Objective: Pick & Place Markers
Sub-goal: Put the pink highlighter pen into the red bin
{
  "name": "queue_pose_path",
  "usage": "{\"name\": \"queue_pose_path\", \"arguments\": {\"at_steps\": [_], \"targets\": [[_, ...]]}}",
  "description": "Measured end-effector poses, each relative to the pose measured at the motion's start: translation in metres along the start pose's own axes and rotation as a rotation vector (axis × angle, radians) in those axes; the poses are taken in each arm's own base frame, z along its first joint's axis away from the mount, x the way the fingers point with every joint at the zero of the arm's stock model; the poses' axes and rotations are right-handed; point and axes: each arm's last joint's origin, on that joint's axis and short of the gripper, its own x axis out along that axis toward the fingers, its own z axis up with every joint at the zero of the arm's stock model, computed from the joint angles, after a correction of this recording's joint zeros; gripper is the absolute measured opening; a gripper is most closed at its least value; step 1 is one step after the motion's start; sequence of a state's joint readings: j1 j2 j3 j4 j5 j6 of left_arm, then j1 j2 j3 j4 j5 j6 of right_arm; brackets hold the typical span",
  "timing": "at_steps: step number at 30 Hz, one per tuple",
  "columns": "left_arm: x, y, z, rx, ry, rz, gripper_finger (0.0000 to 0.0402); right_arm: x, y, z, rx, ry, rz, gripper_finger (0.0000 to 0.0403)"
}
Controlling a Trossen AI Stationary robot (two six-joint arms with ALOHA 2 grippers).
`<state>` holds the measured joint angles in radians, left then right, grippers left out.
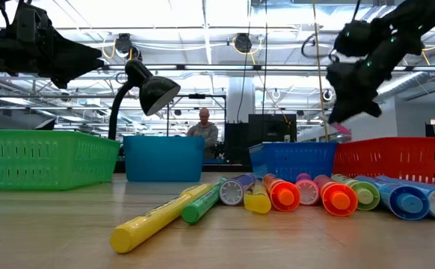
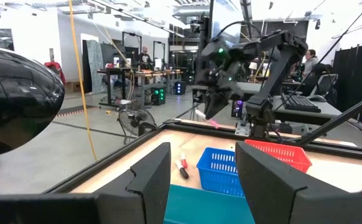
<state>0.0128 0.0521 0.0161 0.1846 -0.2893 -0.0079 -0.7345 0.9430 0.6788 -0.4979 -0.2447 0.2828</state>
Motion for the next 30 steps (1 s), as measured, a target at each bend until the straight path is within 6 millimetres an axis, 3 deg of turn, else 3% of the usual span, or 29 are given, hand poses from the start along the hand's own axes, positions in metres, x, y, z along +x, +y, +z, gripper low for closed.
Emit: {"name": "queue_pose_path", "arguments": {"at_steps": [6,13,23,30], "targets": [[0.000,0.000,0.000,0.000,0.000,0.000,0.0184,-0.007,0.030,-0.009,-0.037,-0.014,0.117,0.0019],[0.000,0.000,0.000,0.000,0.000,0.000,0.0184,-0.007,0.070,-0.032,-0.093,0.020,0.152,0.0019],[0.000,0.000,0.000,0.000,0.000,0.000,0.0184,-0.018,0.119,-0.082,-0.179,-0.043,0.097,0.0019],[0.000,0.000,0.000,0.000,0.000,0.000,0.0184,-0.016,0.127,-0.126,-0.178,-0.037,0.027,0.0019]]}}
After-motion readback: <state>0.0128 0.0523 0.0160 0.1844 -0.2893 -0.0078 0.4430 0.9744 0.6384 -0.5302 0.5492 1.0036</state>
